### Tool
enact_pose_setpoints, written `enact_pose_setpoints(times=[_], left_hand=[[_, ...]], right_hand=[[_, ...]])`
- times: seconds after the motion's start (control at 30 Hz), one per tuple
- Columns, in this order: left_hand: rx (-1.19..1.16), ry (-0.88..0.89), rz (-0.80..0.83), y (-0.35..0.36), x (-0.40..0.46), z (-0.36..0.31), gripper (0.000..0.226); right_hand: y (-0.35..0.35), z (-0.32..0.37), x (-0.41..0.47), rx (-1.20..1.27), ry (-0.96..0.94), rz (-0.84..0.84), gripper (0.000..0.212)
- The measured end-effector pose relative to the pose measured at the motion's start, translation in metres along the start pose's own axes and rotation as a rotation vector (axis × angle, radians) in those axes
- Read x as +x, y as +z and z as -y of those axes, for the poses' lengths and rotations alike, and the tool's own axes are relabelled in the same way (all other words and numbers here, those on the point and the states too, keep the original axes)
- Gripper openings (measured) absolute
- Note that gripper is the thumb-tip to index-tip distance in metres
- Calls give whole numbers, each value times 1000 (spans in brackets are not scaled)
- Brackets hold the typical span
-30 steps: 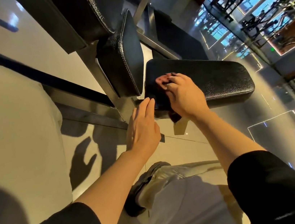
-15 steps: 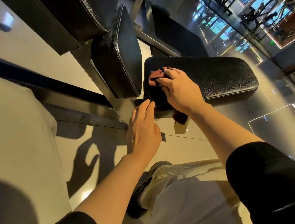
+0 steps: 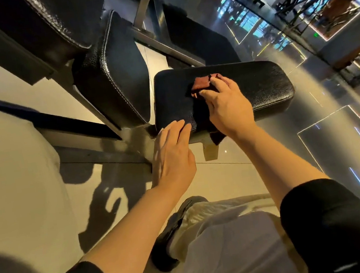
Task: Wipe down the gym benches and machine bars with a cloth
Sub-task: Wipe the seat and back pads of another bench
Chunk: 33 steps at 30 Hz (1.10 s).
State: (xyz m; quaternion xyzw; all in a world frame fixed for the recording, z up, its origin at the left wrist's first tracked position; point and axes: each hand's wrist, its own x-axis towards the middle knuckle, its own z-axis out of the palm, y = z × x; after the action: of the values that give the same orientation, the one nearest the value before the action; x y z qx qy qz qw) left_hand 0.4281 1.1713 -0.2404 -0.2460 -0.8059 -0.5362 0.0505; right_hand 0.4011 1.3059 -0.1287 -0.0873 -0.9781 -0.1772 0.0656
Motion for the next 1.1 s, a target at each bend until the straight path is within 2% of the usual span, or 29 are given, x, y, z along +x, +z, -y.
enact_pose_setpoints(times=[0.1,0.2,0.27,0.37,0.43,0.6,0.67,0.8,0.9,1.1], left_hand=[[3,65,-12,6,3,-4,54],[10,84,3,7,6,-6,54],[25,86,23,6,8,-9,55],[39,96,20,7,12,-12,55],[33,106,24,7,13,-12,55],[39,146,19,17,18,-13,57],[56,151,11,22,20,-16,60],[61,160,-20,31,24,-27,61],[43,185,-30,37,27,-33,61],[3,220,-77,43,29,-31,58]], right_hand=[[-7,-31,-7,45,139,-109,32],[-2,-22,-8,61,203,-159,29],[4,-3,-8,111,121,-159,28],[7,9,-9,109,-50,-52,30],[2,-3,-9,71,-65,-36,32],[-10,-59,-18,33,204,-219,25],[-8,-59,-22,27,239,-285,24],[2,-34,-29,39,52,-282,21],[-5,-47,-32,-23,-55,-236,24],[-24,-110,-9,11,307,-173,29]])
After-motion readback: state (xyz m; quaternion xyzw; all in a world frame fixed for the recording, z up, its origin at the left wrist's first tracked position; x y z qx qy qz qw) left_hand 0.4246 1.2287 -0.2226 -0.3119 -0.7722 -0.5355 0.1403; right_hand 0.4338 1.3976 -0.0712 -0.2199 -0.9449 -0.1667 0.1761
